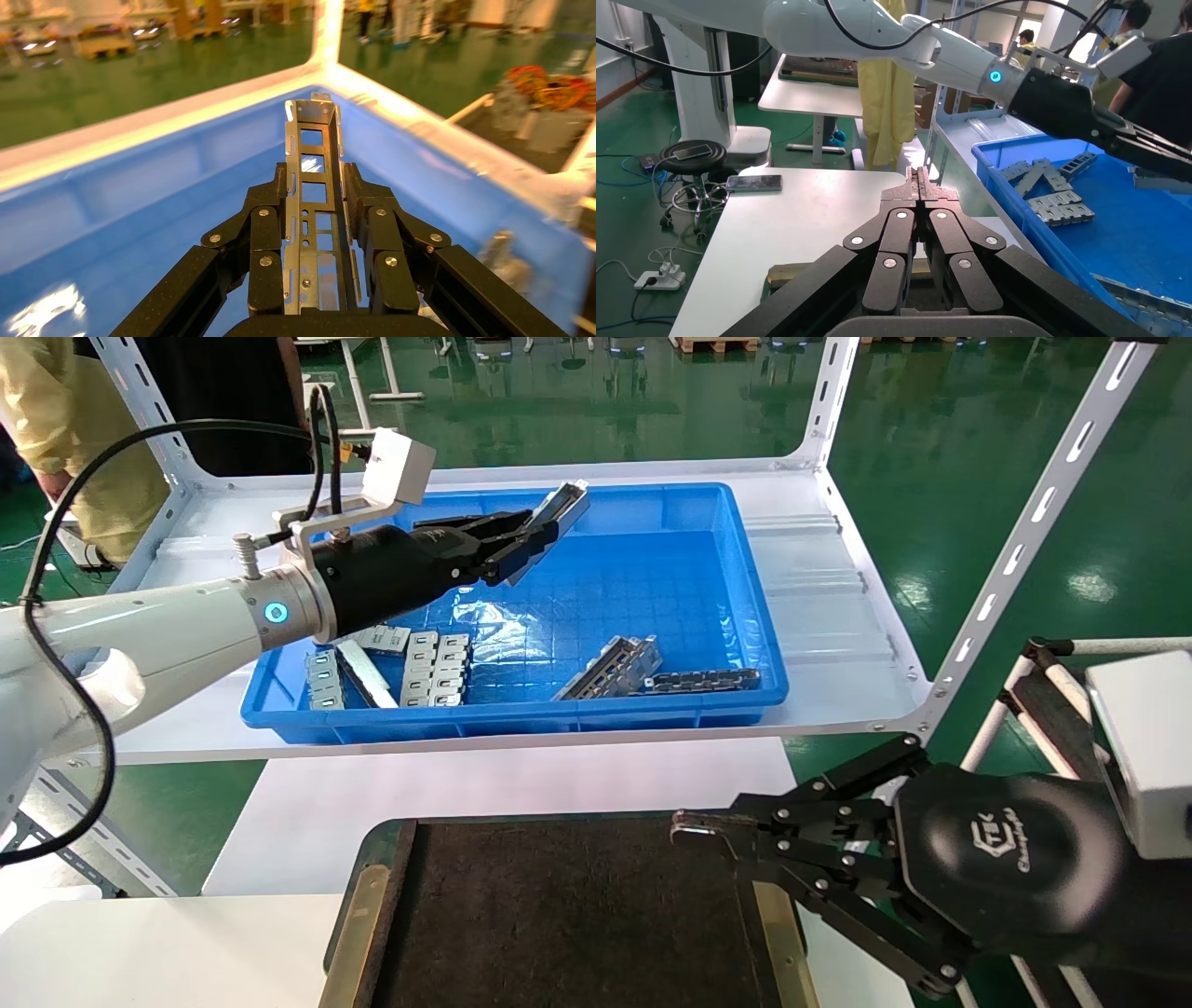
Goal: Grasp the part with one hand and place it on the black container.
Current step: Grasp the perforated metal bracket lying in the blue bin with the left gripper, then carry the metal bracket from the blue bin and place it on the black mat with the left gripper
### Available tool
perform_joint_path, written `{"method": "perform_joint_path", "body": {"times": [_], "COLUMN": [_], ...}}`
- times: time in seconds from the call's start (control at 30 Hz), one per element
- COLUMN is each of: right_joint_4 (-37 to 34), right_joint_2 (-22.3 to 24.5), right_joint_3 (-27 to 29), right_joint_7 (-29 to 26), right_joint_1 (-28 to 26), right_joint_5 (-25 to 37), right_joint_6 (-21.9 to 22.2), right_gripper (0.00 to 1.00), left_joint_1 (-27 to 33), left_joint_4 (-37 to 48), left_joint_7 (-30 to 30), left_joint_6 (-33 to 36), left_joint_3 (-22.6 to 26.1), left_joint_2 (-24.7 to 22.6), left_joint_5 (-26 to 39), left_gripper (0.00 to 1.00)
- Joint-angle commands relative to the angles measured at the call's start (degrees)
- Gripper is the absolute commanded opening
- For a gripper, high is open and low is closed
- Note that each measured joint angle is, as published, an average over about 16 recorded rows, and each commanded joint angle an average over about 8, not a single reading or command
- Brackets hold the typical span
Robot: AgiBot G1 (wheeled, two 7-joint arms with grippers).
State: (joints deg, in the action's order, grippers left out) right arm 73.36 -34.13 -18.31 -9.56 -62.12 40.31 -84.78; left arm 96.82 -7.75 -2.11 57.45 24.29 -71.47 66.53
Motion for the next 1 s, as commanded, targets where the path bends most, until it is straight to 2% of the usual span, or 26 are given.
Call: {"method": "perform_joint_path", "body": {"times": [0.03, 0.27, 0.47, 0.77, 1.0], "right_joint_4": [0.0, 0.0, 0.0, 0.0, 0.0], "right_joint_2": [0.0, 0.01, 0.01, 0.02, 0.02], "right_joint_3": [0.0, -0.02, -0.03, -0.05, -0.06], "right_joint_7": [0.0, 0.01, 0.01, 0.02, 0.03], "right_joint_1": [0.0, 0.0, -0.01, -0.01, -0.01], "right_joint_5": [0.0, -0.01, -0.02, -0.03, -0.04], "right_joint_6": [0.0, 0.01, 0.01, 0.02, 0.03], "right_gripper": [0.0, 0.0, 0.0, 0.0, 0.0], "left_joint_1": [0.21, -1.62, -5.68, -17.45, -28.08], "left_joint_4": [-0.48, -3.78, -9.25, -24.83, -36.47], "left_joint_7": [-0.2, 1.67, 4.26, 10.51, 15.89], "left_joint_6": [2.72, 10.93, 16.19, 22.45, 20.1], "left_joint_3": [-0.31, -0.86, -0.82, -0.29, 0.37], "left_joint_2": [0.66, 2.39, 3.53, 5.48, 7.03], "left_joint_5": [-0.56, -2.11, -3.05, -5.23, -5.61], "left_gripper": [0.0, 0.0, 0.0, 0.0, 0.0]}}
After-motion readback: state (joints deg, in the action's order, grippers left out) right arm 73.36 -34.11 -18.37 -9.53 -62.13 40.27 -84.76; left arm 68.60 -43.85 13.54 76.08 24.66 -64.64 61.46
